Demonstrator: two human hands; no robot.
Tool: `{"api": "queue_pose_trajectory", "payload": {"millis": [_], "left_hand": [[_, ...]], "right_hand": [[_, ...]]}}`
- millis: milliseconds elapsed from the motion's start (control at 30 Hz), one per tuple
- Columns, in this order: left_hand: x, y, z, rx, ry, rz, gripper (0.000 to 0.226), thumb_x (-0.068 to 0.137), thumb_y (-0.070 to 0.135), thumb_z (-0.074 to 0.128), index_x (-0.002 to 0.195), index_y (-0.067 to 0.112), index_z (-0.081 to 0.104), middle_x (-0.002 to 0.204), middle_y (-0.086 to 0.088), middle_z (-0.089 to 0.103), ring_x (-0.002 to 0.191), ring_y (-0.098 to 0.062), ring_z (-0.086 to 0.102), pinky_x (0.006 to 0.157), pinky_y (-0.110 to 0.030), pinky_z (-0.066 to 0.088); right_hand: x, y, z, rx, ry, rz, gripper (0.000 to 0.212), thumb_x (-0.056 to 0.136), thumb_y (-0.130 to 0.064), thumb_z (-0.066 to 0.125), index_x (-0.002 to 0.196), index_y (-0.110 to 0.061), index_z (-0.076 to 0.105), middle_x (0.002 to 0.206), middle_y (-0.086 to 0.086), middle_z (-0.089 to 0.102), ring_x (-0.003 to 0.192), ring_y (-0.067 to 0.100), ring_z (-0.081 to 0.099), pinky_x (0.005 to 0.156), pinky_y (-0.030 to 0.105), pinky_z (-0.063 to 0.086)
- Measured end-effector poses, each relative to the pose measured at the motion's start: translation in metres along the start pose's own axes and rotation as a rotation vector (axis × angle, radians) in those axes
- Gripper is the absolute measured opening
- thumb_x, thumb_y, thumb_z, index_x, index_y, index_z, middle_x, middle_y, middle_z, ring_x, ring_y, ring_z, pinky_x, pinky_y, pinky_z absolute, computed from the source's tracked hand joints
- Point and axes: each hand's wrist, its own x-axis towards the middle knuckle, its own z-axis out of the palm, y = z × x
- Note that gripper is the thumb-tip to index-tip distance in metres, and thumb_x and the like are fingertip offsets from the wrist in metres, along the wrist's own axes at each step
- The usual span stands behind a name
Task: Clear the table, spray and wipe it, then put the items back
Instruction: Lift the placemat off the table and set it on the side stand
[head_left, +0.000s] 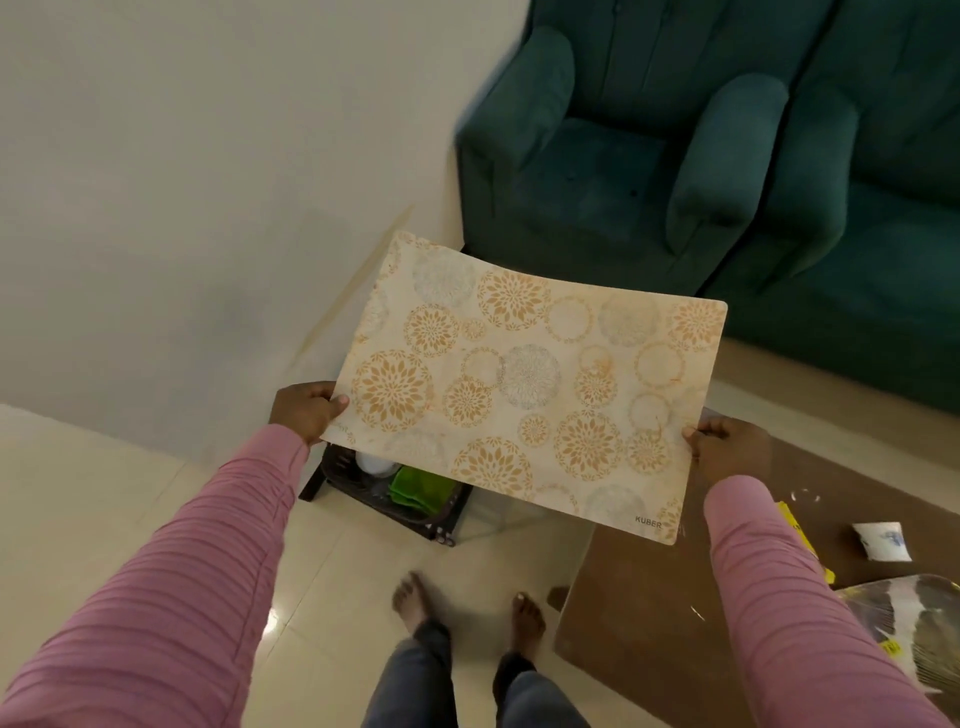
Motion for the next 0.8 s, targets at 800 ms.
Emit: {"api": "queue_pose_trajectory", "payload": {"millis": [800], "left_hand": [[0.347, 0.030, 0.053, 0.439, -0.040, 0.101, 0.032, 0.082, 0.004, 0.077, 0.113, 0.003, 0.072, 0.118, -0.015, 0.069, 0.103, -0.033, 0.066, 0.092, -0.044, 0.055]], "right_hand": [[0.120, -0.052, 0.244, -0.078, 0.248, 0.113, 0.009, 0.083, -0.013, 0.070, 0.092, -0.013, 0.069, 0.094, 0.013, 0.071, 0.078, 0.030, 0.068, 0.075, 0.045, 0.058]]}}
